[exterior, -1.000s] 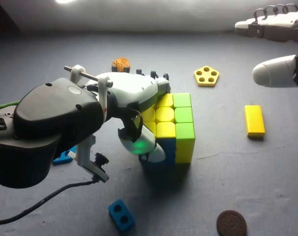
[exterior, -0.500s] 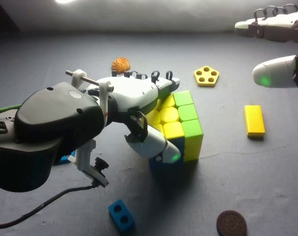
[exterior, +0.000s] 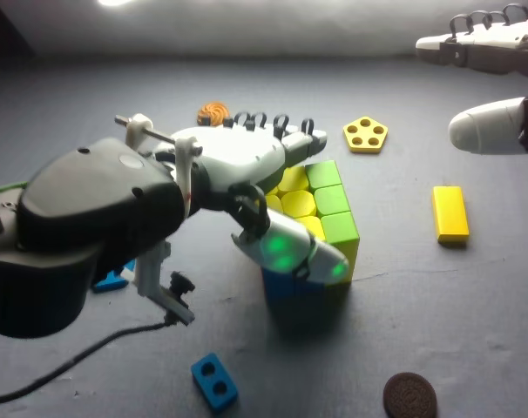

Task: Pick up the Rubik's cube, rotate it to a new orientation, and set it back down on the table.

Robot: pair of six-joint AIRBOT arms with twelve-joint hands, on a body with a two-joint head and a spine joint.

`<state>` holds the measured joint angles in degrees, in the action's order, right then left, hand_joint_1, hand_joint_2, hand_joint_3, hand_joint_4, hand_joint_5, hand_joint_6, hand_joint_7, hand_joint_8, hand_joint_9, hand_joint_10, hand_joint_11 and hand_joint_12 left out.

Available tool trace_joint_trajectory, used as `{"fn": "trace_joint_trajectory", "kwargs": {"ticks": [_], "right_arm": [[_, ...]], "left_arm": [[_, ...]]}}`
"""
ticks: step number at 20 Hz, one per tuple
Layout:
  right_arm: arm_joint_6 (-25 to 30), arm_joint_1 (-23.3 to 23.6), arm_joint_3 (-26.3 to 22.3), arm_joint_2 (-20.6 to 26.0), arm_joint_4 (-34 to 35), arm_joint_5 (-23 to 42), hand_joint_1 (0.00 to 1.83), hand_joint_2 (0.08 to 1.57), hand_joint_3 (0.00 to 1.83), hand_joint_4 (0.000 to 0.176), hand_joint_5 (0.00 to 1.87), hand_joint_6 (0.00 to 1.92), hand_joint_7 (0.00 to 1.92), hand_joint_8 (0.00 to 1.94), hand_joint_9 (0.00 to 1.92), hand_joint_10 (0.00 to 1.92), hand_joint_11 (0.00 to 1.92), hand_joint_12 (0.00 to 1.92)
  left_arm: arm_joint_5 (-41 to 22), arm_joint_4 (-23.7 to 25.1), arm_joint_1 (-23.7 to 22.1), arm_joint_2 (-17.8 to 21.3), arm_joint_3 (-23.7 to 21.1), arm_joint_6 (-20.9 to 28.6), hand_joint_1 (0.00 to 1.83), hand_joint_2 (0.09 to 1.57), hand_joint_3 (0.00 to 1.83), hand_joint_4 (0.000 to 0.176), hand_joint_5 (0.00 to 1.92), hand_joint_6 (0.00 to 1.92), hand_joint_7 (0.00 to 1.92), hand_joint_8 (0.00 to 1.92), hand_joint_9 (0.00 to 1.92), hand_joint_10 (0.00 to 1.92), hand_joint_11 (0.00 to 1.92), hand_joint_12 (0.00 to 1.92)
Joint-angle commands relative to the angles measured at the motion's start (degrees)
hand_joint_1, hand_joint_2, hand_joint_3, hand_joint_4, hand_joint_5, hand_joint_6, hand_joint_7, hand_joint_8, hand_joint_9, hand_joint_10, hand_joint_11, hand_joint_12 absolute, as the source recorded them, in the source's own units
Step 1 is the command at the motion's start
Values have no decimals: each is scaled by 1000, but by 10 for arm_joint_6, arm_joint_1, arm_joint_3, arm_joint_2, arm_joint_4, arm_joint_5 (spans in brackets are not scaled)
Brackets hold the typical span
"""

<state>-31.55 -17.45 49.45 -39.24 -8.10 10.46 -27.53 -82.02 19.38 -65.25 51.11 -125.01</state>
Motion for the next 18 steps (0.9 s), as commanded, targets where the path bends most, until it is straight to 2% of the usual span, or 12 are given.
{"fn": "trace_joint_trajectory", "kwargs": {"ticks": [1,7,8,9,10,11,12,13,14,15,17,18], "right_arm": [[4,5,2,3,6,68,49,1236,0,0,16,6,39,10,57,11,0,0],[-2,5,2,3,6,62,0,1233,0,0,24,10,100,21,119,33,62,32],[-3,6,2,3,6,58,28,1230,1,0,230,45,336,45,362,142,2,1132],[-4,7,2,3,6,54,28,1230,1,0,230,45,336,45,362,142,2,1132],[-10,7,2,3,6,53,0,1270,0,0,351,59,603,67,404,709,0,1549],[-15,7,2,3,6,53,0,1270,0,0,351,59,603,67,404,709,0,1549],[-20,7,2,3,6,53,0,1277,0,0,469,144,781,174,494,1068,91,1663],[-23,7,2,3,6,54,0,1277,0,0,469,144,781,174,494,1068,91,1663],[-26,6,2,3,6,54,50,1281,0,0,531,605,795,654,566,1302,234,1773],[-28,4,2,3,6,55,82,1275,0,0,578,864,798,961,579,1438,312,1834],[-32,2,2,2,6,62,118,1279,2,0,607,1222,814,1282,631,1614,436,1918],[-37,-1,2,2,6,71,87,1291,5,0,599,1352,831,1344,666,1621,502,1920]], "left_arm": [[-13,26,-12,9,-3,-7,366,881,6,65,0,0,0,0,0,0,0,247],[12,-45,-67,45,-25,-113,141,1014,22,35,0,0,61,6,48,8,0,333],[23,-45,-72,52,-29,-117,99,1091,6,19,176,18,249,11,254,33,0,792],[31,-45,-77,58,-36,-119,99,1091,6,19,176,18,249,11,254,33,0,792],[35,-48,-85,68,-47,-119,112,1129,3,6,406,25,487,19,459,39,8,1090],[38,-50,-91,73,-52,-119,112,1129,3,6,406,25,487,19,459,39,8,1090],[43,-52,-98,77,-56,-119,61,1187,4,0,539,31,626,26,590,59,24,1270],[51,-53,-102,79,-56,-119,61,1187,4,0,539,31,626,26,590,59,24,1270],[65,-56,-108,82,-56,-119,71,1211,0,0,687,34,839,87,777,216,227,1368],[82,-58,-113,85,-55,-119,86,1228,0,0,768,34,894,220,692,763,318,1508],[109,-57,-123,91,-54,-118,91,1267,4,0,894,72,683,983,576,1399,397,1723],[120,-50,-131,95,-54,-118,74,1284,1,0,879,256,640,1204,583,1489,425,1796]]}}
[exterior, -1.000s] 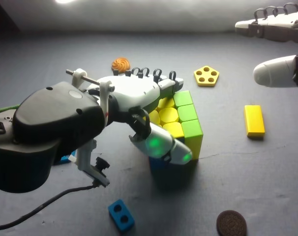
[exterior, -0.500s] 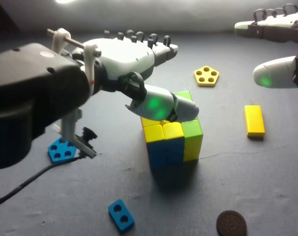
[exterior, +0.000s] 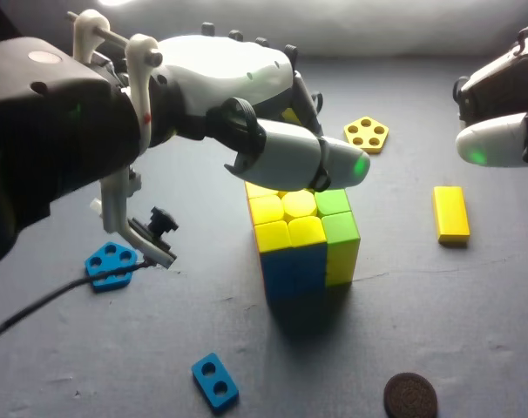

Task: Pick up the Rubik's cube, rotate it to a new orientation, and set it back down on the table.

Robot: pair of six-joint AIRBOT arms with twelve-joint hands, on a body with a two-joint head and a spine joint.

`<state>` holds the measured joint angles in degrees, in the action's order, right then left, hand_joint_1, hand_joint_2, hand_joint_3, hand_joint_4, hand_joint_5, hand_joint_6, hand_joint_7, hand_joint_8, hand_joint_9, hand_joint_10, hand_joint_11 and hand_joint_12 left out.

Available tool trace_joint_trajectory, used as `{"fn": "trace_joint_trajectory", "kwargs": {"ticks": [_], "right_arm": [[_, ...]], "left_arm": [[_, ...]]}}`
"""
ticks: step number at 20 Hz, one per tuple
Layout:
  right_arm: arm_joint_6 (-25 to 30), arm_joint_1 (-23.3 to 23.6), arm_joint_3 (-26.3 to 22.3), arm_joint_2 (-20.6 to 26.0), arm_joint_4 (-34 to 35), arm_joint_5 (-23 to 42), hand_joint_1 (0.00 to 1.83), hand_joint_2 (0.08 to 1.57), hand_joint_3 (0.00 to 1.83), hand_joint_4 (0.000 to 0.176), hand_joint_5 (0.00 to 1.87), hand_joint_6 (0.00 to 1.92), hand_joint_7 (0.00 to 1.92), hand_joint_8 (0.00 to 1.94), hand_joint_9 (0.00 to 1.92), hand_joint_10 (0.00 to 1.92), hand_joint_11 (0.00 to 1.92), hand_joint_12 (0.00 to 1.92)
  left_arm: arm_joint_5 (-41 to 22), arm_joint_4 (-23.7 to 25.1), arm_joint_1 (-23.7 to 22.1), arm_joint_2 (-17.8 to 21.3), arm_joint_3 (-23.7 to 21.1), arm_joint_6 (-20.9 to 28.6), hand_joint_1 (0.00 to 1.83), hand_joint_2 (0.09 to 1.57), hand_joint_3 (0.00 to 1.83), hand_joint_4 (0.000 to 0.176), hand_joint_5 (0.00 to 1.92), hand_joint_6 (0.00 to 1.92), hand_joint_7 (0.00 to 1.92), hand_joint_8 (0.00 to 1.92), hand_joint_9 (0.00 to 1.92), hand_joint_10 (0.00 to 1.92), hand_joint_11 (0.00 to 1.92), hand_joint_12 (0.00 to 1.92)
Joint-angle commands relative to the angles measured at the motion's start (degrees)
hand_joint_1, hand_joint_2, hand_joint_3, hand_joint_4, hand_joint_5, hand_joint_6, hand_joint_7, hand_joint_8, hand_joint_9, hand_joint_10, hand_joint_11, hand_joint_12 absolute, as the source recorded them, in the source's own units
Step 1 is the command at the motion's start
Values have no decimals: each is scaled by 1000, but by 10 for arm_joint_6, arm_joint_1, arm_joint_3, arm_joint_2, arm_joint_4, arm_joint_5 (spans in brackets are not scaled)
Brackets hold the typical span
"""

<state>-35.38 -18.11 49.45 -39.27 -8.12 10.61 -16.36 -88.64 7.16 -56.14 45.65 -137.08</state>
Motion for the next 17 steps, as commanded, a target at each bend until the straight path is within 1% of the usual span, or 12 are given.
{"fn": "trace_joint_trajectory", "kwargs": {"ticks": [1,2,3,5,6,9,10,12,13,14,15,17], "right_arm": [[-3,5,2,3,6,78,57,1300,5,0,632,1410,828,1393,666,1657,547,1921],[-7,4,2,3,6,82,11,1308,5,0,650,1491,803,1440,644,1680,554,1921],[-10,3,2,3,6,84,1,1310,4,0,685,1462,812,1437,642,1665,558,1921],[-12,-5,2,3,6,84,0,1313,3,0,679,1455,798,1430,622,1651,538,1921],[-12,-12,2,3,6,84,0,1316,3,0,655,1499,779,1442,607,1664,527,1921],[-12,-19,2,2,6,84,23,1315,1,0,632,1495,770,1420,610,1658,515,1921],[-13,-19,2,2,6,84,9,1314,0,0,635,1489,757,1415,579,1663,514,1921],[-13,-19,3,2,6,84,2,1318,1,0,616,1480,733,1435,562,1713,470,1921],[-13,-19,3,2,6,84,20,1315,0,0,624,1486,755,1431,584,1710,470,1921],[-13,-19,3,2,6,84,3,1318,1,0,591,1543,743,1444,580,1709,464,1921],[-13,-19,3,2,6,85,0,1317,1,0,592,1555,739,1445,577,1708,463,1921],[-13,-19,3,2,6,87,0,1316,0,0,605,1511,742,1458,585,1703,476,1921]], "left_arm": [[13,23,-17,8,0,2,42,1309,1,0,828,612,674,1324,613,1529,448,1816],[15,24,-22,9,0,2,13,1328,2,0,770,900,688,1410,624,1588,442,1854],[15,24,-27,11,0,2,18,1332,1,0,737,1041,704,1456,636,1626,452,1886],[7,23,-37,11,0,2,37,1337,0,0,737,1076,726,1497,663,1702,466,1920],[3,26,-42,11,0,2,39,1338,0,0,730,1088,757,1463,701,1689,471,1921],[4,34,-52,10,-1,2,85,1333,0,0,712,1109,779,1426,720,1670,473,1914],[8,34,-53,10,-1,2,16,1340,1,0,700,1134,764,1440,689,1682,448,1919],[16,34,-57,12,0,2,1,1344,1,0,702,1133,759,1439,684,1684,456,1921],[19,34,-59,14,0,2,22,1346,0,0,699,1126,760,1458,694,1703,481,1921],[19,34,-60,15,0,2,48,1347,0,0,687,1112,743,1484,687,1716,480,1921],[20,34,-62,16,0,2,44,1353,2,0,671,1108,721,1507,663,1737,456,1921],[20,36,-64,17,1,3,82,1343,0,0,680,1104,746,1467,690,1687,472,1921]]}}
